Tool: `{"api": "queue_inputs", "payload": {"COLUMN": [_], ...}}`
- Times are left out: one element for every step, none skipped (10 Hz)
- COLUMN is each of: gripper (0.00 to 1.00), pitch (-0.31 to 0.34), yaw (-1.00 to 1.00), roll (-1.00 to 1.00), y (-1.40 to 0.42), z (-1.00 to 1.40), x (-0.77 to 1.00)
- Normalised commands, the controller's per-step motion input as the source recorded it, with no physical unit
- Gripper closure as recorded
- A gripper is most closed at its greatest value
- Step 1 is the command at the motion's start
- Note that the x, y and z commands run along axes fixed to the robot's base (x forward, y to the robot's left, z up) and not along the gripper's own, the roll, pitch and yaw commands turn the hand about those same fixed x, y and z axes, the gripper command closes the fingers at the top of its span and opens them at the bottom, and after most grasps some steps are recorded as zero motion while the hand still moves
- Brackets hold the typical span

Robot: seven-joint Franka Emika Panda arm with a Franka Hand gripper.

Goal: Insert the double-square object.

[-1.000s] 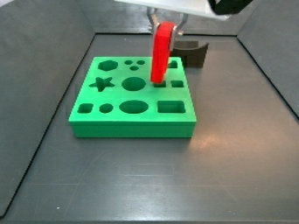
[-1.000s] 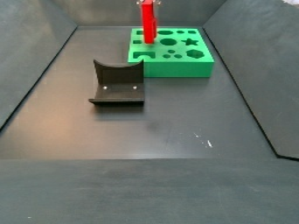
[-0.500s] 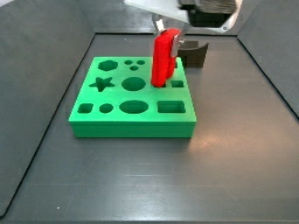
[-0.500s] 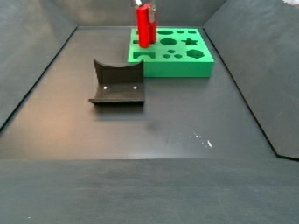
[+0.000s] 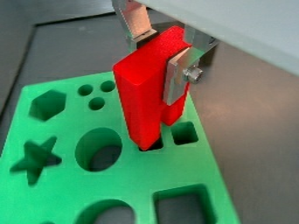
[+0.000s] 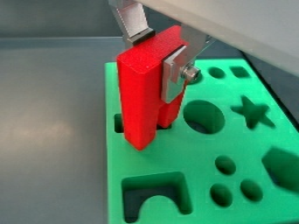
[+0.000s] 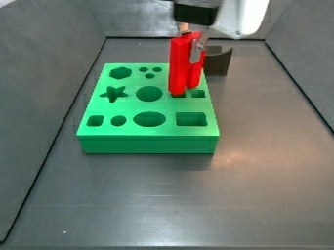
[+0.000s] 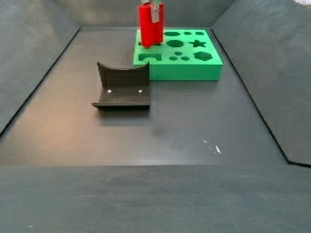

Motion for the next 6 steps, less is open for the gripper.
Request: {"api": "queue_inputs", "payload": {"gripper": [1.0, 1.0, 1.0, 1.0, 1.0, 1.0], "pitch": [-0.01, 0.0, 0.0, 0.0, 0.0, 0.0], "yaw": [-1.0, -1.0, -1.0, -1.0, -1.0, -0.86], "roll": [-0.06, -0.04, -0.01, -0.01, -0.03, -0.1], "y": [-0.01, 0.0, 0.0, 0.0, 0.0, -0.11], "z": [-0.11, -0.13, -0.18, -0.18, -0.14, -0.08], "x": [0.0, 0.0, 0.0, 0.0, 0.0, 0.17]}}
